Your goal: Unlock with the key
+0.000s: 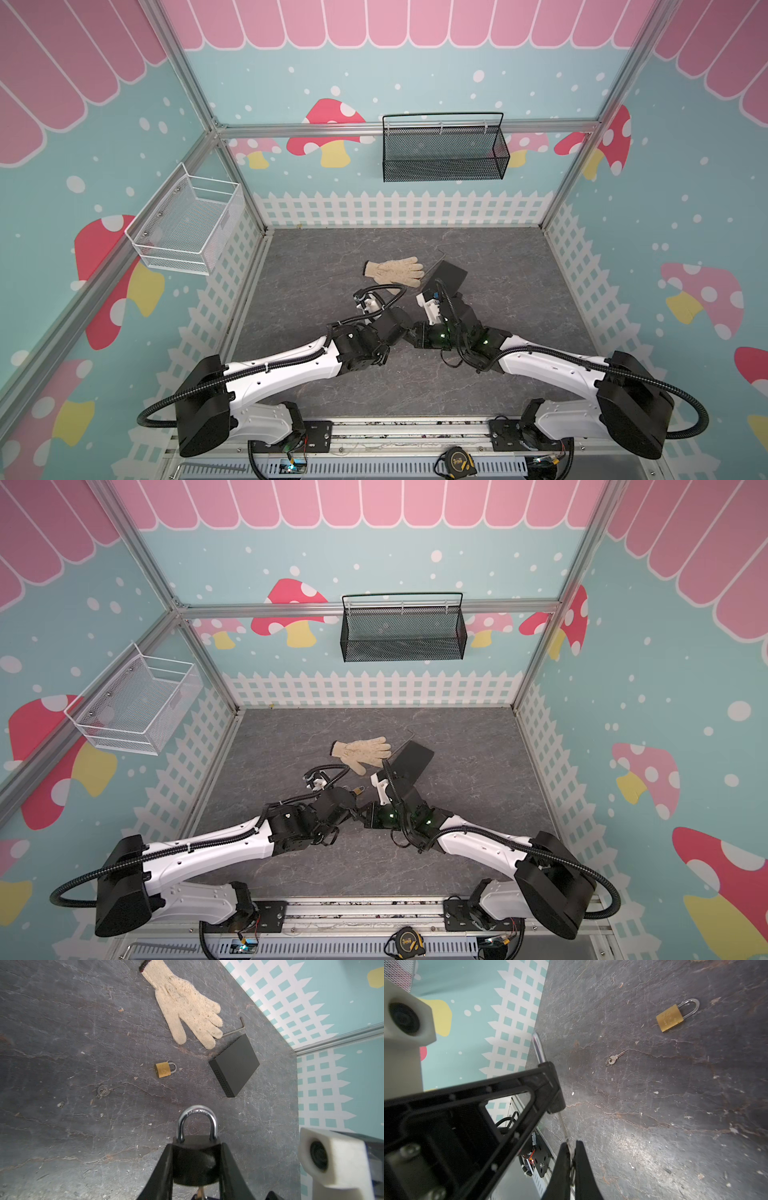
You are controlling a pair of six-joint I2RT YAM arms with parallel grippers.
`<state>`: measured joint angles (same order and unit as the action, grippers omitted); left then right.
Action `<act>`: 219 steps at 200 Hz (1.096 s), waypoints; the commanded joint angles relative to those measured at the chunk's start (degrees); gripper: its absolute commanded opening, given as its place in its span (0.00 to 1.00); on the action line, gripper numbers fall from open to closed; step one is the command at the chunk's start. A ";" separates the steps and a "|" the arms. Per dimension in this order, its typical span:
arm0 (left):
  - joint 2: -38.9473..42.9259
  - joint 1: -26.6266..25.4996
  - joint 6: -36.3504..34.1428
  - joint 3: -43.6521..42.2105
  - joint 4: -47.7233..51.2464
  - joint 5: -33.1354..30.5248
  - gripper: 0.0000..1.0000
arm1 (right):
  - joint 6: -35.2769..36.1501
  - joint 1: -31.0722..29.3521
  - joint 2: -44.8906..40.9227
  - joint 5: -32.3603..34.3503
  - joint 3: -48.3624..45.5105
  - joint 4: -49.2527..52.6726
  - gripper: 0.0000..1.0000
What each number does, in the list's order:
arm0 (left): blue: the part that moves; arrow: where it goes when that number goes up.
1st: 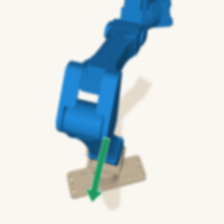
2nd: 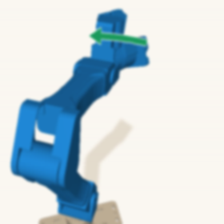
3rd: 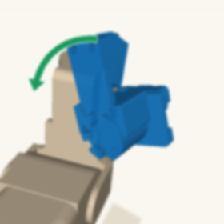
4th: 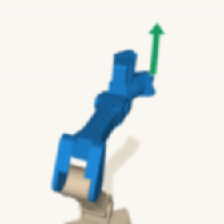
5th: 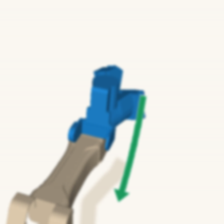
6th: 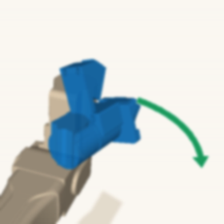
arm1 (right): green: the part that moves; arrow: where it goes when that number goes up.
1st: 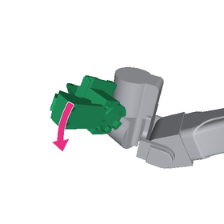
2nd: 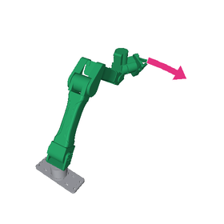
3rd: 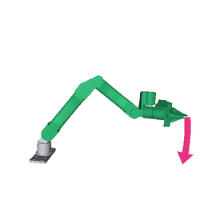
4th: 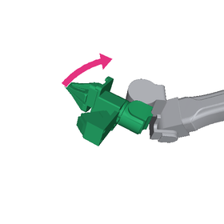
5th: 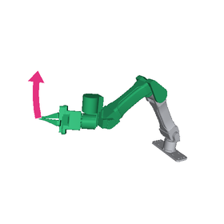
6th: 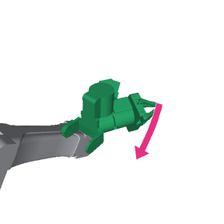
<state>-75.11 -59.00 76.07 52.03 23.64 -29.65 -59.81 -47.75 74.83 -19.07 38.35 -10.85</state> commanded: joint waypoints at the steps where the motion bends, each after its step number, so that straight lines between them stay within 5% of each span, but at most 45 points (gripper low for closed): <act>1: 2.08 -1.86 0.88 -3.10 1.00 8.93 0.00 | 2.16 1.61 -0.71 3.90 1.80 -9.33 0.00; 66: 3.84 -1.91 3.63 -5.67 -4.73 13.54 0.00 | 5.60 0.12 -0.05 7.24 2.97 -7.62 0.00; 87: 3.28 -1.74 3.44 -5.60 -2.55 12.94 0.00 | 7.41 0.11 -1.53 10.77 3.83 -5.79 0.00; 146: 4.48 -0.94 2.09 -2.45 -0.16 6.85 0.00 | 8.93 0.11 -1.54 6.80 2.74 -4.96 0.00; 184: 4.10 1.48 -0.82 0.18 0.75 3.58 0.00 | 12.37 0.17 -3.79 3.87 0.98 -3.23 0.28; 219: 5.43 2.55 -2.29 1.23 1.12 2.23 0.00 | 12.98 0.50 -8.29 -0.18 -3.69 -4.74 0.34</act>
<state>-71.57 -56.99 75.96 51.29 22.74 -25.54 -48.47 -47.59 70.17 -16.56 37.74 -12.38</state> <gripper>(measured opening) 0.278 0.339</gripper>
